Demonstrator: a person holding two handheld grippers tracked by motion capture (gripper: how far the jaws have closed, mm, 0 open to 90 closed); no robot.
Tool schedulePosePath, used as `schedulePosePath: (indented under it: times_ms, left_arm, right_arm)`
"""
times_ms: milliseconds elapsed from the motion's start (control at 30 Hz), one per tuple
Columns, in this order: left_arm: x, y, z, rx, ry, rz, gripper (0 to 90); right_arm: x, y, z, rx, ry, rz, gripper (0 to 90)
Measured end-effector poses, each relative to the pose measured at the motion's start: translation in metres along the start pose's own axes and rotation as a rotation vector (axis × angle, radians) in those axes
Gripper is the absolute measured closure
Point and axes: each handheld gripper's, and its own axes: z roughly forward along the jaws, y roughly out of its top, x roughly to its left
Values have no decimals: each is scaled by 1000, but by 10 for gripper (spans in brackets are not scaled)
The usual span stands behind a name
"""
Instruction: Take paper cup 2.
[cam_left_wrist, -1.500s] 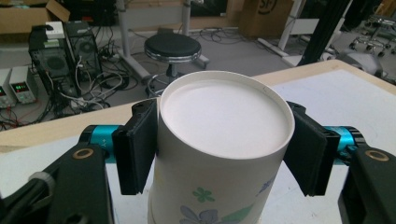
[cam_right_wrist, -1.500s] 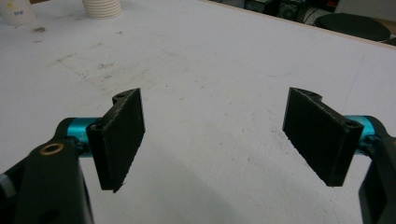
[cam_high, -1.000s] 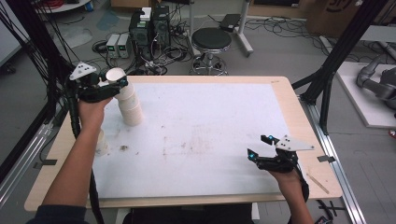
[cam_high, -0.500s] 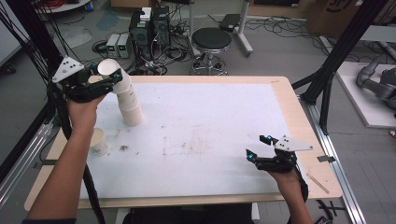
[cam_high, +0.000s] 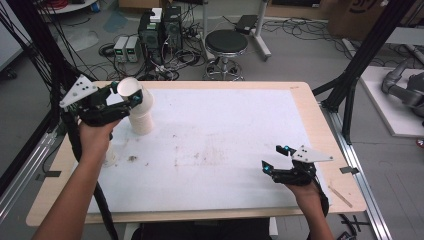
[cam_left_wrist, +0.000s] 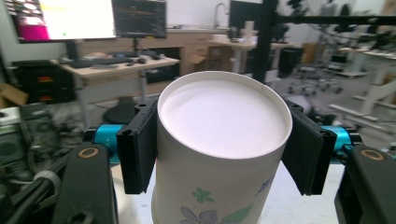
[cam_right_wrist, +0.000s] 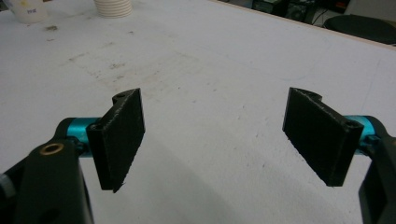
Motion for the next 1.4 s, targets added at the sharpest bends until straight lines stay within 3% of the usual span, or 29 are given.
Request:
schedulePosePath:
  times_ms: [133,367,600,900,1233,1400]
  left_arm:
    - [-13,-16,5,21,-68,-14,348]
    - [-36,-44,12,68,-137,4,348]
    - [-54,-64,21,113,-173,20,348]
    - [-70,-94,29,150,-208,-5,348]
    - [-74,-102,36,156,-246,-16,347]
    - [-74,-101,35,154,-243,-23,345]
  right_arm:
    - [1,0,2,4,10,-7,214]
    - [3,2,4,0,40,-8,214]
    - [4,2,6,1,48,-15,213]
    - [4,2,8,4,66,-21,213]
    - [9,8,11,-23,113,-31,203]
    - [11,8,13,-10,133,-33,203]
